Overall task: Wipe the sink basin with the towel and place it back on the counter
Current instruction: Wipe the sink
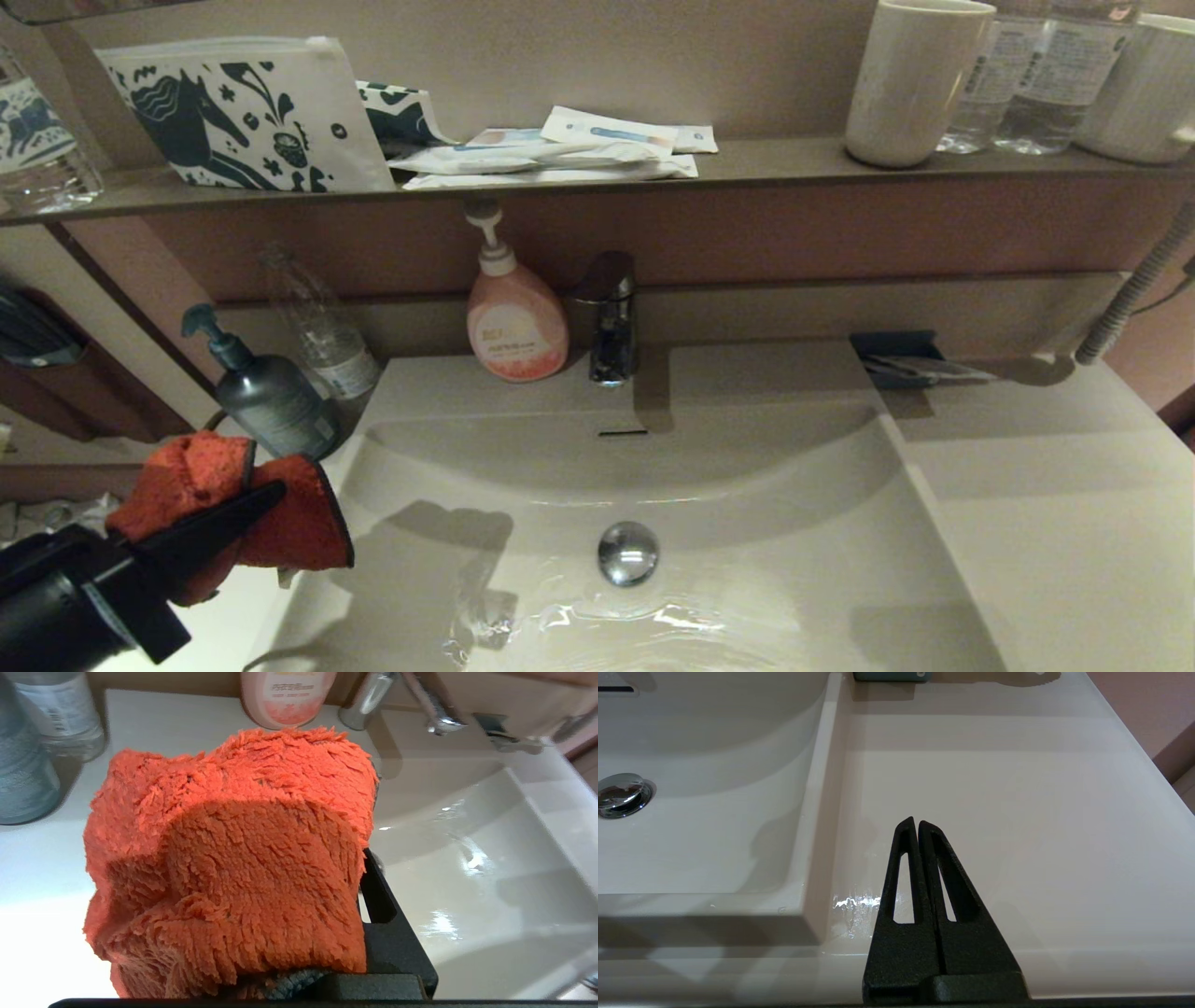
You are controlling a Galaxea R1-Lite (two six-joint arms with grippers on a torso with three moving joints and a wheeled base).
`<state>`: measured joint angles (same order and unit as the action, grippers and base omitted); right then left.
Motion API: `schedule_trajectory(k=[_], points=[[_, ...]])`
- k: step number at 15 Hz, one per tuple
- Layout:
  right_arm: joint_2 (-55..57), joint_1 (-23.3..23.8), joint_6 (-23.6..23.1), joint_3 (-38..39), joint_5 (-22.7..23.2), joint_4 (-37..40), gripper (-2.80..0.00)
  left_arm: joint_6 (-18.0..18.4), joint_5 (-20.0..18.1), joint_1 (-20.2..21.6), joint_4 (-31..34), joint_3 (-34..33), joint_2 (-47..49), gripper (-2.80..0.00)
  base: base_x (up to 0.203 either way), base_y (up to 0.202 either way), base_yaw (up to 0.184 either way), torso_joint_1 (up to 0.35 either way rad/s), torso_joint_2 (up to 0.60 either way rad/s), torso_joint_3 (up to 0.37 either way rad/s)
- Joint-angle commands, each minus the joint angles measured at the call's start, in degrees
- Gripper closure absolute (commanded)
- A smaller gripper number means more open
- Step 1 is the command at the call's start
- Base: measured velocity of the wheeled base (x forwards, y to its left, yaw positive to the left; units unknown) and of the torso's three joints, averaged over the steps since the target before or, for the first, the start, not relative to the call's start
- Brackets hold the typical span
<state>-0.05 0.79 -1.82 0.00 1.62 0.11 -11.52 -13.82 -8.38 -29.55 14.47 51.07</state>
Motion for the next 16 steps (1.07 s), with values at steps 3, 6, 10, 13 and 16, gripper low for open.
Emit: schedule_trajectory(k=[3,6,10,13,16], points=[[0.05,0.00,-0.03,0.00,0.05,-0.02,0.00,0.30,-0.35,0.35,-0.11,1.23,2.03,0.00,0.000,0.000,0.000,0.000,0.00,0.000],[0.05,0.00,-0.03,0.00,0.05,-0.02,0.00,0.36,-2.70,-0.01,-0.22,1.57,4.90,0.00,0.000,0.000,0.000,0.000,0.00,0.000],[0.05,0.00,-0.03,0.00,0.05,-0.02,0.00,-0.99,-5.56,-5.22,-1.43,1.60,13.88,0.00,0.000,0.000,0.000,0.000,0.00,0.000],[0.05,0.00,-0.03,0.00,0.05,-0.02,0.00,-1.54,-5.70,-7.54,-7.88,0.97,24.55,0.00,0.000,0.000,0.000,0.000,0.00,0.000],[0.05,0.00,-0.03,0.00,0.05,-0.02,0.00,0.39,-5.37,-7.37,-18.33,0.85,37.74,0.00,0.000,0.000,0.000,0.000,0.00,0.000]])
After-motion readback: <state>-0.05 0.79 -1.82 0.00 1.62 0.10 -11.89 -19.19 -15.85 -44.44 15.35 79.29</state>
